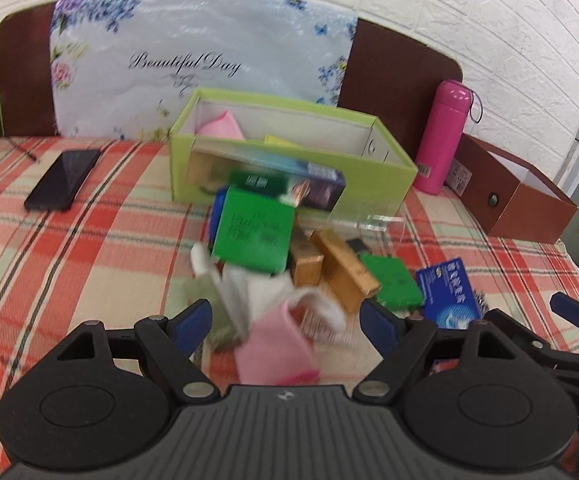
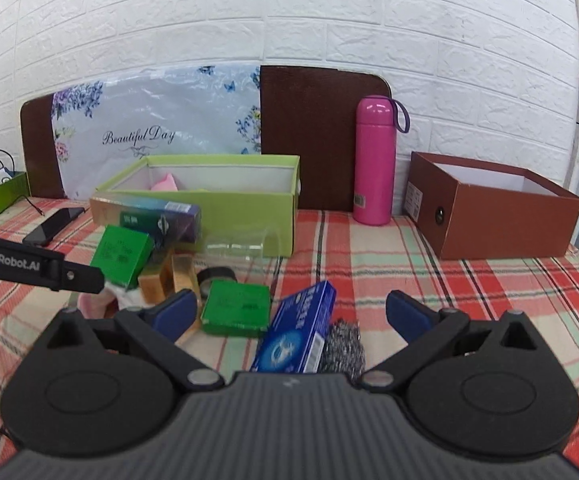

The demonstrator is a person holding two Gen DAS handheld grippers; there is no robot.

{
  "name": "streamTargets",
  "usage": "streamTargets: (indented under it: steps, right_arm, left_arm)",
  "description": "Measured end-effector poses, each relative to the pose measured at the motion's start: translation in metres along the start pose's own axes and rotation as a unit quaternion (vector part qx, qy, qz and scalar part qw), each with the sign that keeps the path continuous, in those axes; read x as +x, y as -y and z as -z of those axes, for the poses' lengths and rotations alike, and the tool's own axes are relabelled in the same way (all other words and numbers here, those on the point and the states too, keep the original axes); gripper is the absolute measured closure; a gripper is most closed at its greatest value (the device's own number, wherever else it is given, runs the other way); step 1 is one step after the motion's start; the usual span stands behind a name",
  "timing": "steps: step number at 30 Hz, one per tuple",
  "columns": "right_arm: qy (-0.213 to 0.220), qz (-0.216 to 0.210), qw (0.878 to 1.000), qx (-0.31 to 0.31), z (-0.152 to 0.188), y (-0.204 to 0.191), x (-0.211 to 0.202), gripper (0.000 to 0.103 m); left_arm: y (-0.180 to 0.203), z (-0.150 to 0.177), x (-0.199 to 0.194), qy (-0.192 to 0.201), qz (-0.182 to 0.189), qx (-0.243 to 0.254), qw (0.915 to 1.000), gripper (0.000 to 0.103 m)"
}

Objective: Organize objects
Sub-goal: 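Withdraw both tools back over the table items, then grasp the small olive-green box with the left tool while the right grasps the blue medicine box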

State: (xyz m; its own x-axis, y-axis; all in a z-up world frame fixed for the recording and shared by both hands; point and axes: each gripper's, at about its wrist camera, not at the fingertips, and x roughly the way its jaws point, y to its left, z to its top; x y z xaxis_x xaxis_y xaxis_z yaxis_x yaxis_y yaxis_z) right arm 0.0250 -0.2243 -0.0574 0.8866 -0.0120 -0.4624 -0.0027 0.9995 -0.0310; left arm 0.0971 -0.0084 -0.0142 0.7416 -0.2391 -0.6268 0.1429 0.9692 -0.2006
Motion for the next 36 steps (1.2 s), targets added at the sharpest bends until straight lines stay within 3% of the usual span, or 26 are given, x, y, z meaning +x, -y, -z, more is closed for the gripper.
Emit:
streamTargets:
  steps: [3, 6, 12, 14, 17, 18, 20, 23, 25, 29, 33, 35, 36]
  right_arm:
    - [-0.016, 0.005, 1.000, -0.021, 0.014, -0.012, 0.007, 0.000]
    - [-0.035, 0.027, 0.997, -0.068, 0.017, -0.029, 0.024, 0.008]
    - [-0.062, 0.069, 0.986, -0.135, 0.021, -0.047, 0.065, 0.014]
    - [-0.082, 0.069, 0.985, -0.137, 0.025, -0.045, 0.076, 0.034]
    - [-0.072, 0.070, 0.987, -0.128, 0.027, -0.038, 0.070, 0.051]
    - [-0.059, 0.069, 0.989, -0.121, 0.025, -0.035, 0.062, 0.067]
    - [-0.053, 0.027, 0.995, -0.083, 0.017, -0.026, 0.042, 0.078]
    - [-0.063, -0.028, 0.997, -0.035, 0.012, -0.012, 0.027, 0.080]
    - [-0.068, -0.030, 0.997, -0.028, 0.014, -0.008, 0.024, 0.079]
    - [-0.077, -0.027, 0.997, -0.017, 0.018, -0.002, 0.026, 0.073]
    - [-0.088, -0.023, 0.996, -0.002, 0.024, -0.003, 0.034, 0.058]
    - [-0.095, -0.026, 0.995, 0.007, 0.027, 0.000, 0.041, 0.058]
    - [-0.103, -0.041, 0.994, 0.020, 0.028, 0.004, 0.043, 0.067]
  left_arm:
    - [-0.014, 0.015, -0.001, -0.013, 0.004, -0.014, 0.9998, 0.019]
    - [-0.024, 0.022, -0.001, -0.023, 0.006, -0.030, 0.9993, 0.019]
    - [-0.024, 0.015, 0.004, -0.014, 0.007, -0.033, 0.9993, 0.019]
    - [-0.021, 0.011, 0.009, -0.014, 0.018, -0.030, 0.9993, 0.019]
    - [-0.011, 0.005, 0.022, -0.012, 0.028, -0.011, 0.9995, 0.019]
    - [-0.009, 0.004, 0.028, -0.015, 0.027, -0.006, 0.9995, 0.019]
    - [-0.008, 0.001, 0.039, -0.025, 0.030, -0.007, 0.9992, 0.035]
    - [-0.013, 0.002, 0.045, -0.033, 0.052, -0.008, 0.9981, 0.085]
    - [-0.018, 0.007, 0.045, -0.054, 0.074, -0.025, 0.9955, 0.099]
    - [-0.018, 0.032, 0.024, -0.080, 0.108, 0.008, 0.9909, 0.100]
    - [-0.020, 0.054, 0.002, -0.107, 0.157, 0.006, 0.9817, 0.100]
    - [-0.025, 0.055, -0.010, -0.088, 0.149, 0.001, 0.9849, 0.096]
    - [-0.028, 0.053, -0.013, -0.076, 0.135, -0.004, 0.9879, 0.093]
